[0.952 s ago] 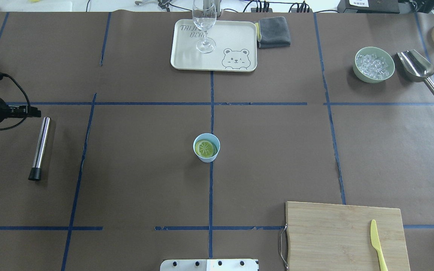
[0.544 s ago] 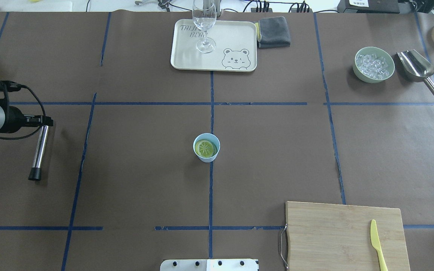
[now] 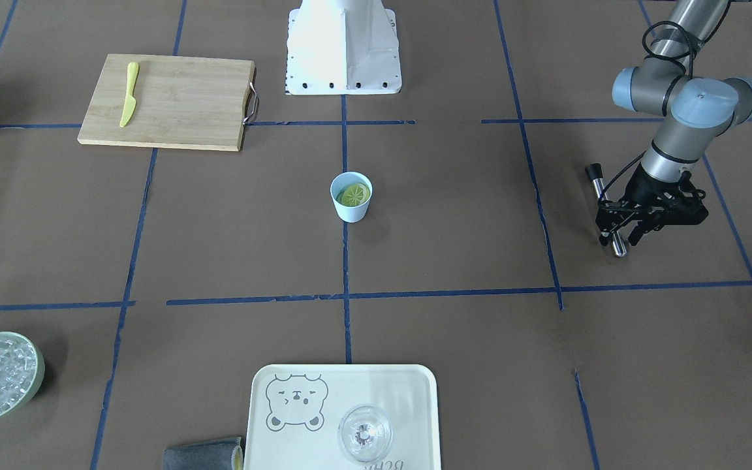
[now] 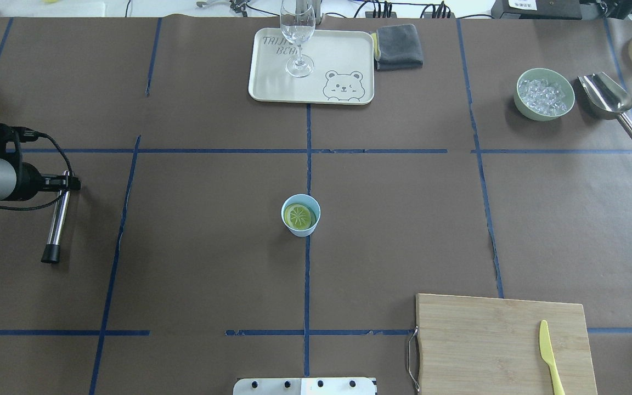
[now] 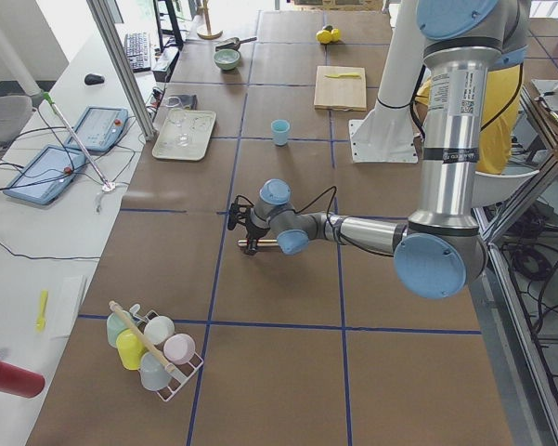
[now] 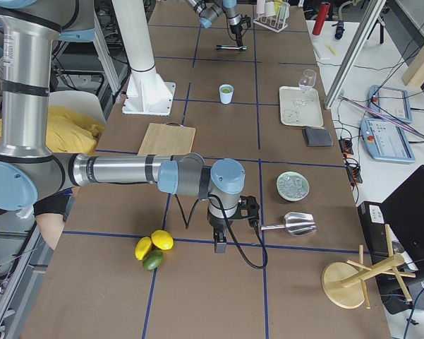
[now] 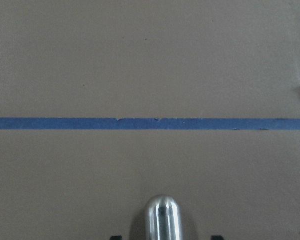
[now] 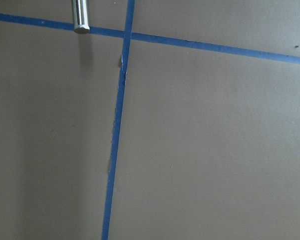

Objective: Squeeze lemon into cup
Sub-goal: 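Grasp the metal muddler rod with the left gripper, then lift the muddler and carry it with the left gripper above the cup, then press the muddler down into the cup onto the lemon slice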

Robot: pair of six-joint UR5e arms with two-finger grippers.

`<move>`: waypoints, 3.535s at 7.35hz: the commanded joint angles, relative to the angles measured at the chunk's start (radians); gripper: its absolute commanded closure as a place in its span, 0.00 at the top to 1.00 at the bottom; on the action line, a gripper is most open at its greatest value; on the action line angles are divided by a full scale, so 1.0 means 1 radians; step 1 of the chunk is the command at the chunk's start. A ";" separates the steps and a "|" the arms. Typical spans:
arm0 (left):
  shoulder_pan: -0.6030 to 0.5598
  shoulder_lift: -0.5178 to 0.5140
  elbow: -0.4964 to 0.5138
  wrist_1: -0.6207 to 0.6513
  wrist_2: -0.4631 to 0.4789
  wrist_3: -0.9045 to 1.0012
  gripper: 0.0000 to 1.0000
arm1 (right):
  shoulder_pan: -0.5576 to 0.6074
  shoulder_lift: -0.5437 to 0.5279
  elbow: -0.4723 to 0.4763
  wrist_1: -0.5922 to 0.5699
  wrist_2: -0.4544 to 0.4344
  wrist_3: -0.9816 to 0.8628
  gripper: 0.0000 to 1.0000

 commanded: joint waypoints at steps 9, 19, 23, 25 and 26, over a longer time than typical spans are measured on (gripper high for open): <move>-0.019 -0.214 -0.136 -0.042 0.220 0.317 0.00 | 0.000 0.009 0.003 0.000 -0.002 0.003 1.00; 0.215 -0.627 0.188 -1.201 0.291 0.511 0.00 | 0.034 -0.003 0.001 0.000 -0.003 0.005 1.00; 0.353 -0.652 0.319 -1.210 0.479 0.716 0.00 | 0.048 -0.003 0.000 0.000 -0.005 0.005 1.00; 0.386 -0.662 0.343 -1.208 0.513 0.719 0.00 | 0.049 -0.003 0.000 0.000 -0.006 0.006 1.00; 0.407 -0.664 0.344 -1.205 0.549 0.719 0.00 | 0.051 -0.003 0.000 0.000 -0.006 0.006 1.00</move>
